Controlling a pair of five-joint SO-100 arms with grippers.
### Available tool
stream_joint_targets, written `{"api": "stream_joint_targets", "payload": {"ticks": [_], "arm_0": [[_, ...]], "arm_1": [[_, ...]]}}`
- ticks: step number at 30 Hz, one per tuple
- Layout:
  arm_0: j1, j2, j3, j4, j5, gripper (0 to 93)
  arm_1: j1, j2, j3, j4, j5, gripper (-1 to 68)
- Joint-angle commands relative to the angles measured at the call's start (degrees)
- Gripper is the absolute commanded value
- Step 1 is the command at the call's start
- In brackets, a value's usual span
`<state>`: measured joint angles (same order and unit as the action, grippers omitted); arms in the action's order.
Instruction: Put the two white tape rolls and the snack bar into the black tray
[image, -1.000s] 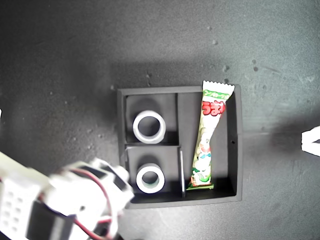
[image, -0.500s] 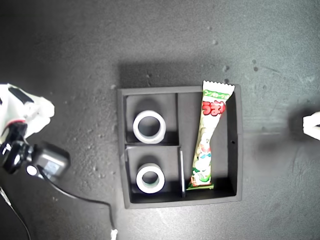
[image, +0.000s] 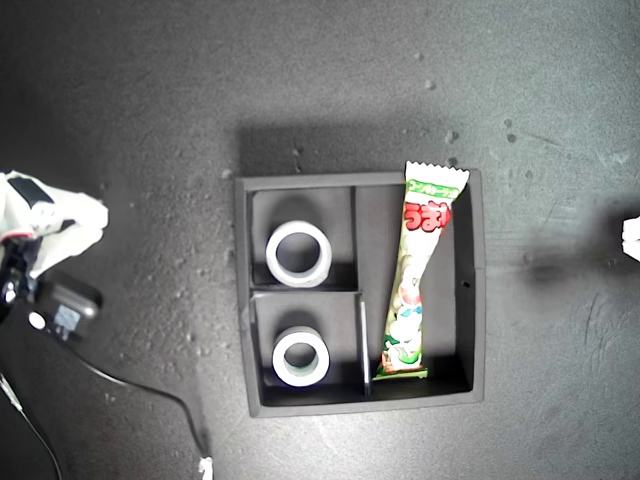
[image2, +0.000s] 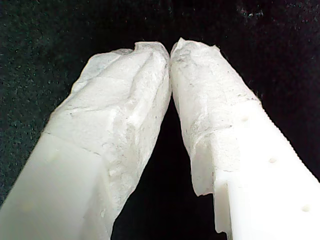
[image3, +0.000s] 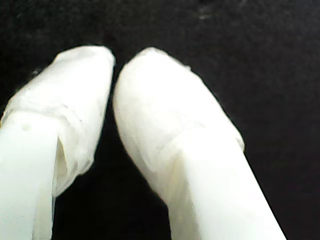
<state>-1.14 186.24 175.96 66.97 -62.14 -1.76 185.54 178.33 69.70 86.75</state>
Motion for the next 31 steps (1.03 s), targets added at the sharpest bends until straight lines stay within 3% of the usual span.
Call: {"api": "stream_joint_targets", "payload": {"ticks": [1, 6, 16, 20, 31], "arm_0": [[1.5, 7.9, 3.9, 0.4, 0.7, 0.0], [0.5, 7.9, 3.9, 1.2, -2.1, 0.2], [-0.7, 7.9, 3.9, 7.8, -2.1, 0.2], [0.7, 7.8, 3.9, 13.0, -16.5, 0.2], [0.7, 7.8, 3.9, 13.0, -14.2, 0.2]], "arm_1": [[1.5, -0.1, 0.7, 1.7, -6.7, -0.1], [1.2, 0.4, 0.7, 5.3, -15.5, 0.0], [0.5, 0.4, 0.7, 5.3, -15.6, 0.0], [0.4, 0.4, 0.7, 5.3, -15.6, 0.0], [0.4, 0.4, 0.7, 5.3, -15.6, 0.0]]}}
